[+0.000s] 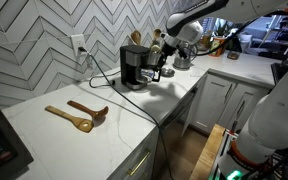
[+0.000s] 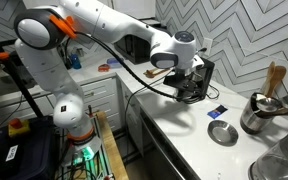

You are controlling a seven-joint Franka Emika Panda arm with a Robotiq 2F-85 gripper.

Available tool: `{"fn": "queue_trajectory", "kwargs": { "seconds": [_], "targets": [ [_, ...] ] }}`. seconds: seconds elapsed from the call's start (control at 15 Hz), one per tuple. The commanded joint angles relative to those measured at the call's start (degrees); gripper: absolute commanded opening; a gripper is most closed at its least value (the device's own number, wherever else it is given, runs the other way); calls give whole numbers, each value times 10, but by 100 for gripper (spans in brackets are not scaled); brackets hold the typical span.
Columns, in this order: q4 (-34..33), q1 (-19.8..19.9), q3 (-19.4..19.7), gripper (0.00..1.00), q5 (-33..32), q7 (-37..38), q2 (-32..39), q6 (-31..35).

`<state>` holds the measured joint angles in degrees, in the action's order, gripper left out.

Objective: Insert the coffee pot into the coffee maker

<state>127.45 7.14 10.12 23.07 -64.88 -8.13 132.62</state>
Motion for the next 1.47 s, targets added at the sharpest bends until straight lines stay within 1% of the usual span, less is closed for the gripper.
{"fn": "queue_trajectory", "kwargs": {
  "seconds": [0.0, 0.27, 0.6, 1.0, 1.4],
  "targets": [
    [-1, -8, -3, 7, -14, 41, -4, 20],
    [-2, -11, -9, 7, -37, 72, -2, 36],
    [0, -9, -19, 7, -103, 141, 0, 55],
    [9, -15, -20, 7, -102, 204, -1, 86],
    [17, -10, -11, 7, -110, 224, 3, 101]
  ]
}}
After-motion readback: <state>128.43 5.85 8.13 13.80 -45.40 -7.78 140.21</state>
